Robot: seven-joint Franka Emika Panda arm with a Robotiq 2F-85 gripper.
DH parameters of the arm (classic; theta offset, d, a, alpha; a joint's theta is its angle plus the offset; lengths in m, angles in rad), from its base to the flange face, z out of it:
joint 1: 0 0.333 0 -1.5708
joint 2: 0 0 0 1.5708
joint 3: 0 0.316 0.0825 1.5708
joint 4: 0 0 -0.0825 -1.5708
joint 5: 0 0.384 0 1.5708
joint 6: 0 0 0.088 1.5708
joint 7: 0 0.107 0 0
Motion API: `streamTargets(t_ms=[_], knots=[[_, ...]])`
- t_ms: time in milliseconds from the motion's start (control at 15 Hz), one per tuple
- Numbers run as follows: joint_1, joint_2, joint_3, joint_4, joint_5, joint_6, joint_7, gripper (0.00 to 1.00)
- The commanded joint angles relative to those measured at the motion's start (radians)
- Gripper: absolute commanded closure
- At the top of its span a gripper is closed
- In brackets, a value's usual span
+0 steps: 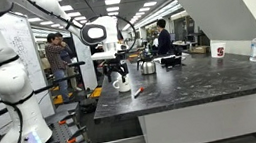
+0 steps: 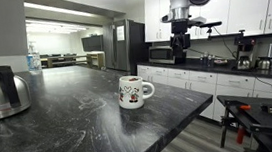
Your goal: Put the marker in the mug
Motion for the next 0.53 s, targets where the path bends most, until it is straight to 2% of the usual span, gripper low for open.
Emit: streamTargets(t_ms=[0,467], knots=[[-0.004,0.139,0.041,0.088,0.068,0.043,-0.089,0.0],[-0.058,0.412,0.166,0.292,0.149,0.112,-0.032,0.0]])
